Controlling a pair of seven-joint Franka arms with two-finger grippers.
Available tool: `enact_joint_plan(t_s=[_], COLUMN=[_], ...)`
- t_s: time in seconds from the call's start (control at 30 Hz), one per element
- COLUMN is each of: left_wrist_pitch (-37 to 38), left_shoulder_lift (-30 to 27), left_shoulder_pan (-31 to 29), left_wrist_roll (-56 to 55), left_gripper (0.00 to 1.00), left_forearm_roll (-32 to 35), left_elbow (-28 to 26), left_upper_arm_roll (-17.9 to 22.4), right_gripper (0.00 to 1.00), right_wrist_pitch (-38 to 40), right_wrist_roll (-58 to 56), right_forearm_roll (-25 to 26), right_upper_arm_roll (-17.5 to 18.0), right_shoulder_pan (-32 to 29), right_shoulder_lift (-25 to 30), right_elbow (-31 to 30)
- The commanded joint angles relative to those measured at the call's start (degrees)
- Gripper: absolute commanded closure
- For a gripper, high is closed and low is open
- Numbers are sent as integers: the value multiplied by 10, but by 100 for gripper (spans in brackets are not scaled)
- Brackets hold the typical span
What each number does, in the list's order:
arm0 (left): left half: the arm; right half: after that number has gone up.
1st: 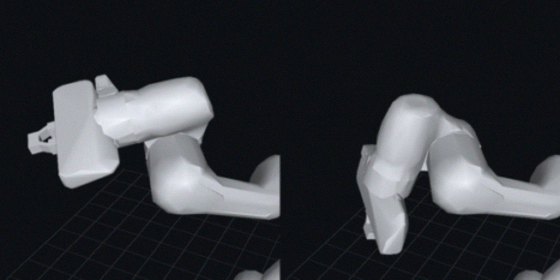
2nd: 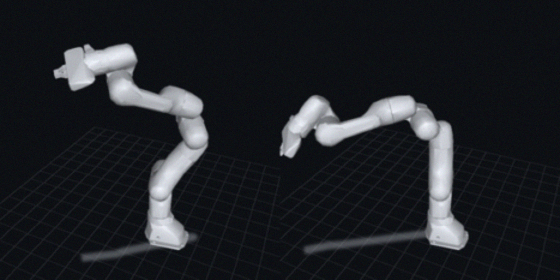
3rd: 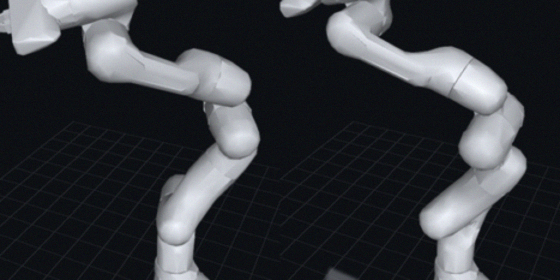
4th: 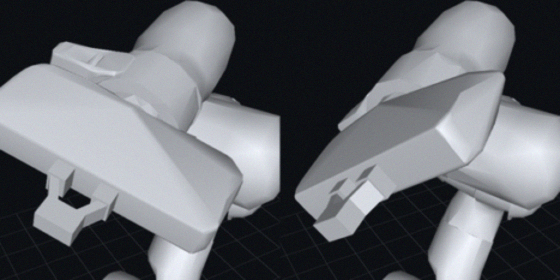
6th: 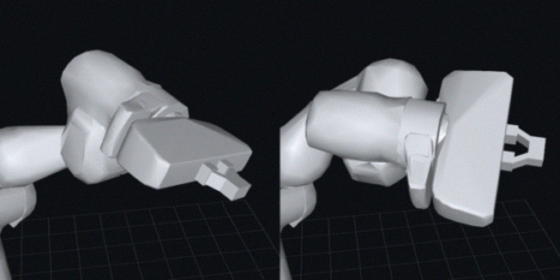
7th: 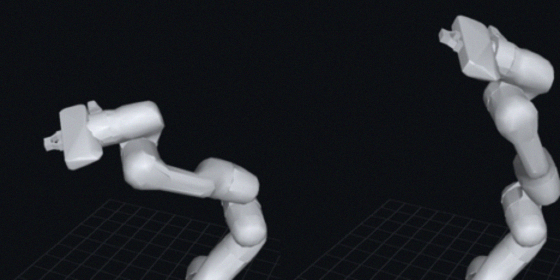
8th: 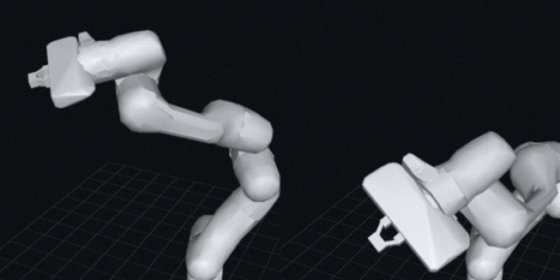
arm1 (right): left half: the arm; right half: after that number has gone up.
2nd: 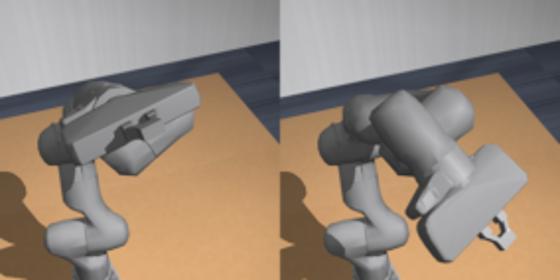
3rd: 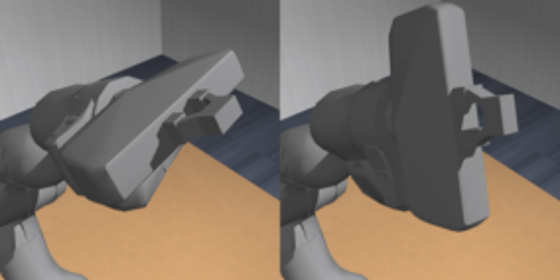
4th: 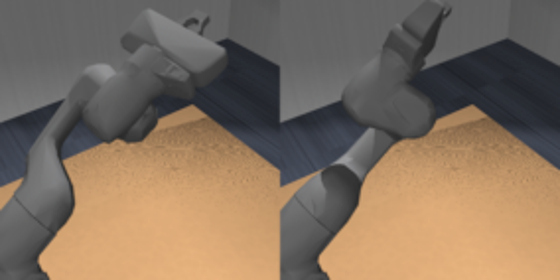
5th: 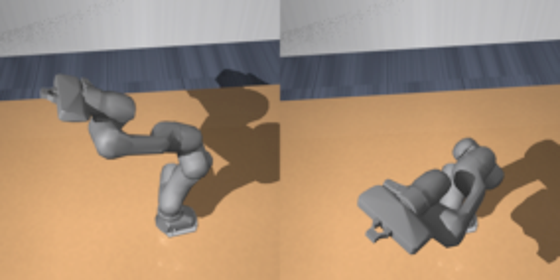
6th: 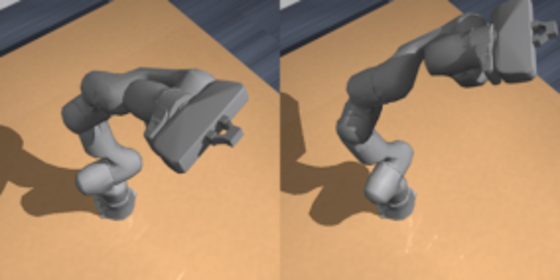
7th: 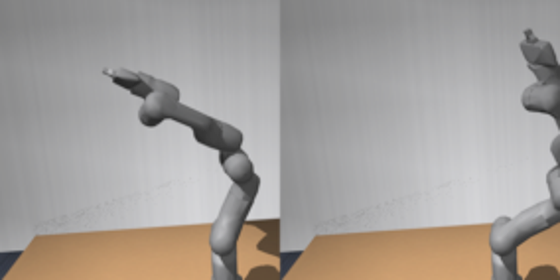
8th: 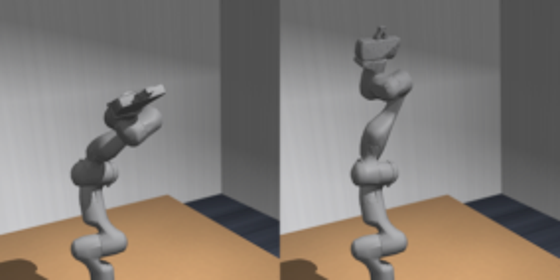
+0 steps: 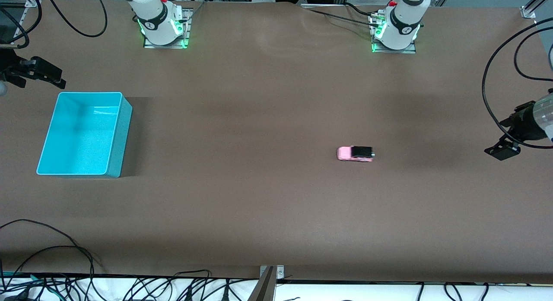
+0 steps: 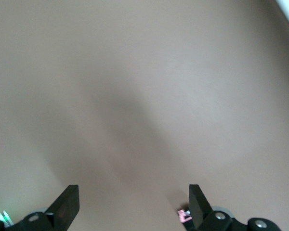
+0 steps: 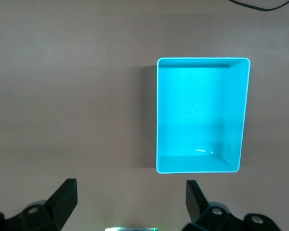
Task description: Wind and store pink jeep toy
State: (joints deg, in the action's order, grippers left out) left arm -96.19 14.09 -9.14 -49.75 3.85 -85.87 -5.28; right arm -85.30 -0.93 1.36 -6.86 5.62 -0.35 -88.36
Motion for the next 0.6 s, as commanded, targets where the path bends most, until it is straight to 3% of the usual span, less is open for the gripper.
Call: enact_joint_plan(t_s=[0.0,0.3,0.57], left_wrist_pitch=[24,25,40], left_shoulder_lift=[14,11,11], left_shoulder_pan=[3,3,3], left_wrist_roll=[79,292,373], left_gripper=[0,0,0], left_forearm_roll=[-12,-13,-21], left_elbow=[53,81,84], left_upper_arm_roll=[-18,-37,-53], right_gripper=[0,0,0], right_wrist_pitch=[9,10,9], right_wrist_roll=[1,1,1], right_forearm_roll=[-5,-5,-5], right_upper_arm_roll=[-2,-2,-2], right_shoulder_pan=[2,2,2], right_shoulder_lift=[0,0,0], right_elbow=[12,12,12])
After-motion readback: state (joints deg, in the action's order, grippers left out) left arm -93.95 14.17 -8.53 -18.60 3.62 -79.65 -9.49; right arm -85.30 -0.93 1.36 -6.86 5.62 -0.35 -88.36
